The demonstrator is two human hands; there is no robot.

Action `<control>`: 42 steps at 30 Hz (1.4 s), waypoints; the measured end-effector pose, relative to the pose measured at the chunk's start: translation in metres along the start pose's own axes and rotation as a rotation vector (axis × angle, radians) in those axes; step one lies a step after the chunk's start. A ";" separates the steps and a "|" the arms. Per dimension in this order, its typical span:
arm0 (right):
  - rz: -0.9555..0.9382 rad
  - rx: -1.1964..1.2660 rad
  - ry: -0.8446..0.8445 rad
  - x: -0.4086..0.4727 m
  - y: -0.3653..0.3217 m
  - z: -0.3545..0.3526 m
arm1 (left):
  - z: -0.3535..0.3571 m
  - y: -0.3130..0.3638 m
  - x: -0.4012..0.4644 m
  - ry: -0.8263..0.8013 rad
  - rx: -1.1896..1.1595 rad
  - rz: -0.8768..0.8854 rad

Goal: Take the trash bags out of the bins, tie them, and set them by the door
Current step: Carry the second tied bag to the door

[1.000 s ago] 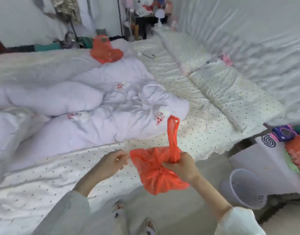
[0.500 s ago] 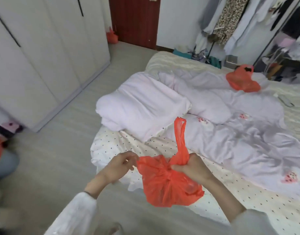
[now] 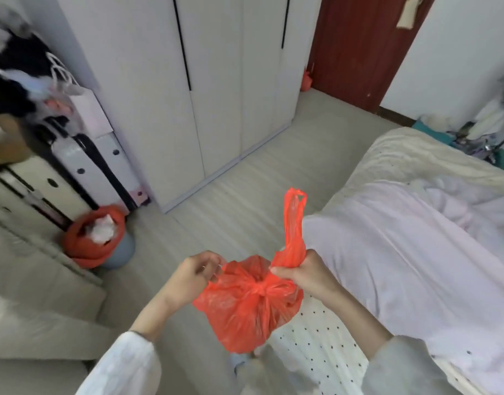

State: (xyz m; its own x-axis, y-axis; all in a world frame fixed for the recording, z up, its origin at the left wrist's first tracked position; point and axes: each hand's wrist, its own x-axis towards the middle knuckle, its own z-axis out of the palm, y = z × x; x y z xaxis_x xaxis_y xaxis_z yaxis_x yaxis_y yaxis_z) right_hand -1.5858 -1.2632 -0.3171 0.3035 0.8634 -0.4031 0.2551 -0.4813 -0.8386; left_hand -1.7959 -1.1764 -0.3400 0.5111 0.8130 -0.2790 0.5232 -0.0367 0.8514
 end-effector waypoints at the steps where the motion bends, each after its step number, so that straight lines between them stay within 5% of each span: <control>1: -0.015 -0.005 -0.015 0.022 -0.012 0.005 | -0.012 -0.002 0.014 0.002 -0.006 -0.009; 15: -0.083 -0.006 0.039 0.338 -0.149 -0.049 | -0.171 0.070 0.310 0.030 0.022 0.026; 27: 0.046 0.082 0.372 0.588 -0.222 -0.163 | -0.213 0.139 0.644 -0.149 0.020 0.088; 42: 0.098 0.175 0.582 0.853 -0.269 -0.391 | -0.138 0.305 1.026 -0.435 0.135 0.217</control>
State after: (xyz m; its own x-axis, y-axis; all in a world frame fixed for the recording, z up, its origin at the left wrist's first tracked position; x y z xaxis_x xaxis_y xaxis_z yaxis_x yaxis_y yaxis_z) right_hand -1.0362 -0.4562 -0.2920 0.7820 0.5680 -0.2564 0.0612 -0.4794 -0.8755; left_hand -1.2060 -0.2737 -0.3058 0.8397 0.4617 -0.2859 0.4422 -0.2759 0.8534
